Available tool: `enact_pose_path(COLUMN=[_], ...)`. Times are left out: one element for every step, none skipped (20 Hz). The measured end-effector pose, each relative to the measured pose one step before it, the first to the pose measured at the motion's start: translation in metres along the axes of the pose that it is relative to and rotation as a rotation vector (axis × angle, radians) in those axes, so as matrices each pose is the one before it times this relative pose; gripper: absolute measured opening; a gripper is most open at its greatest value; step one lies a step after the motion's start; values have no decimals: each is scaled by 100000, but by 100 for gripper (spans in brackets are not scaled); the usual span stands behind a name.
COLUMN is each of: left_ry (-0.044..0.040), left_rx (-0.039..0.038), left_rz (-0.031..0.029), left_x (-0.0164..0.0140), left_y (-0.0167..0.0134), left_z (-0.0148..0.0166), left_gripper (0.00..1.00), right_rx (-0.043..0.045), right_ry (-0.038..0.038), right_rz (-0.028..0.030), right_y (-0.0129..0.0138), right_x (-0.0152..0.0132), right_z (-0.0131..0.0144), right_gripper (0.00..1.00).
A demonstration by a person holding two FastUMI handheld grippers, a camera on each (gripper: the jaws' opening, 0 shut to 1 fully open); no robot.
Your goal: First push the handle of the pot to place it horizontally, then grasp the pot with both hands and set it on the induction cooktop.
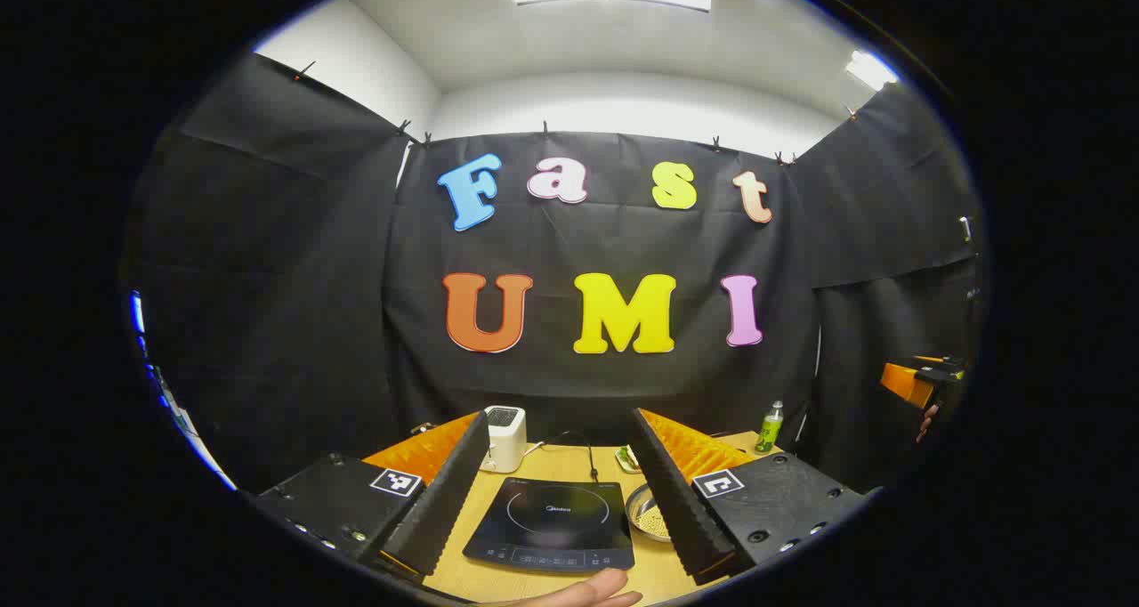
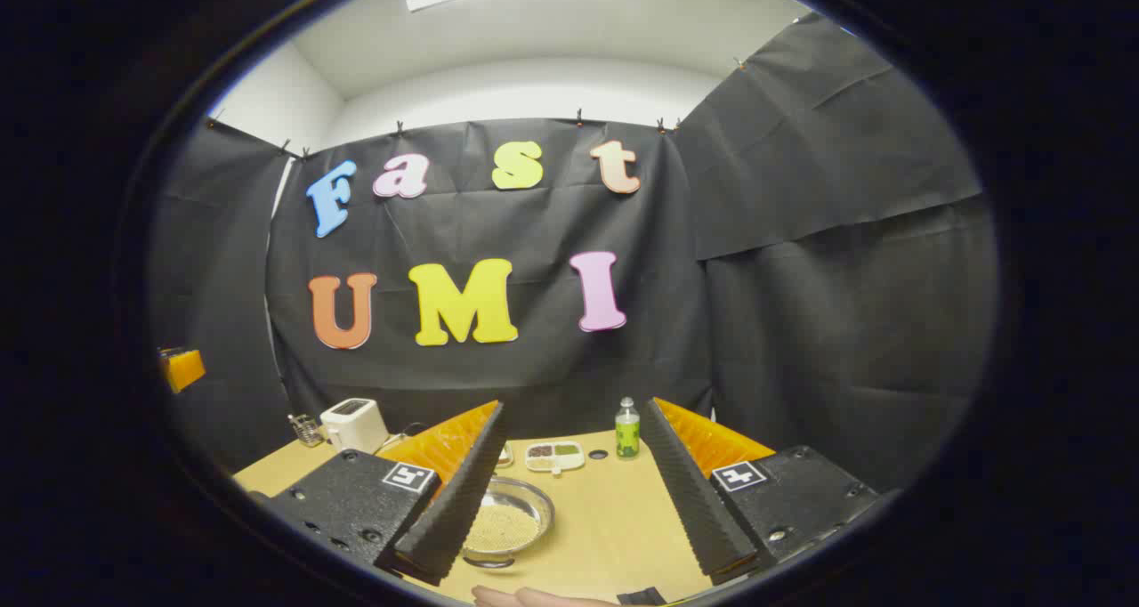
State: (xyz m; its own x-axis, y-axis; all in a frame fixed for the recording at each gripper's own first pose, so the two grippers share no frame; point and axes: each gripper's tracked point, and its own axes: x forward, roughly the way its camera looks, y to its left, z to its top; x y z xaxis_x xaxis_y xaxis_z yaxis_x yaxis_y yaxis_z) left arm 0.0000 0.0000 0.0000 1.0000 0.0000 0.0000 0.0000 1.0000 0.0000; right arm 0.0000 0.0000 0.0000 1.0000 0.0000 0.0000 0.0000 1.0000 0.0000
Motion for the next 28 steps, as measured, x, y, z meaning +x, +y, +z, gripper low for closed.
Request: enact_pose_path(left_ry=[-74, 225, 306, 161, 295, 472, -29, -30, 10, 75, 379, -2, -588, -758, -904, -541, -359, -308, -223, 21, -56, -103, -229, -6, 868, 552, -672, -837], left_rx=[243, 442, 157, 275, 56, -253, -225, 283, 437, 502, 313, 64, 64, -26, -186, -248, -202, -21, 314, 435, 432, 222, 120, -30, -589, -611, 147, 748], left_rz=[58, 97, 390, -170, -193, 343, 377, -8, 243, 130, -192, -251, -482, -311, 147, -80, -328, -126, -123, 7, 32, -111, -354, -659, -1860, -1547, -811, -628], left_x=[-60, 6, -68, -107, 22, 1, 69, -67, 56, 21, -19, -198, -1, -47, -106, 24, -38, -93, -119, -122, -188, -132, -178, -144, -207, -340, -223, -265], left_y=[15, 72, 103, -13, 72, 98, 147, 118, 125, 92, 17, -55, -76, -1, 95, 20, -83, -49, -24, 82, 20, 59, -104, -182, -362, -447, -277, -12], left_z=[37, -93, -189, -142, -131, -216, -92, 52, -97, -50, -35, -47, 58, 228, 244, 116, 91, 124, 95, -226, 48, -69, 17, -27, -215, -202, 123, 410], left_gripper=[95, 94, 95, 95, 95, 95, 95, 95, 95, 95, 95, 95, 95, 95, 95, 95, 95, 95, 95, 95, 95, 95, 95, 95, 95, 94, 95, 95], right_rx=[-642, -524, -678, -304, -79, -156, -443, -632, -644, -889, -1131, -633, 275, 566, 371, 319, 409, 312, 333, 196, 514, 621, 1198, 1487, 1478, 1311, 714, 228], right_ry=[1327, 813, 649, 90, -559, -569, -258, 87, 34, -458, -463, 114, 101, 286, 527, 517, 327, 444, 373, 786, 930, 1229, 1253, 1672, 1999, 2718, 1893, 2017], right_rz=[151, 326, 92, -83, -173, -511, -152, -355, -626, -553, -166, -52, 135, 547, 549, 363, 255, 286, 28, 42, -5, 329, 211, -12, 32, 980, 1536, 52], right_y=[-326, -81, -49, -136, -118, -127, -51, -64, -135, -68, 117, 83, 155, 256, 229, 133, 87, 150, 117, 66, 69, 153, 129, 80, 85, 355, 530, 97], right_x=[-86, 7, -85, -49, -111, -31, -24, 80, 33, 104, 104, 66, 111, 126, 38, 209, 268, 265, 263, 263, 454, 448, 400, 542, 566, 577, 568, 630], right_z=[-452, -61, -106, -2, 254, 209, -89, 57, 30, 250, 160, 31, -47, 18, -147, -167, -124, -70, -188, -183, -267, -344, -451, -425, -714, -719, -614, -563], right_gripper=[96, 98, 98, 96, 98, 96, 98, 96, 96, 98, 96, 96, 96, 96, 96, 96, 96, 96, 98, 96, 96, 96, 98, 97, 95, 91, 84, 81])
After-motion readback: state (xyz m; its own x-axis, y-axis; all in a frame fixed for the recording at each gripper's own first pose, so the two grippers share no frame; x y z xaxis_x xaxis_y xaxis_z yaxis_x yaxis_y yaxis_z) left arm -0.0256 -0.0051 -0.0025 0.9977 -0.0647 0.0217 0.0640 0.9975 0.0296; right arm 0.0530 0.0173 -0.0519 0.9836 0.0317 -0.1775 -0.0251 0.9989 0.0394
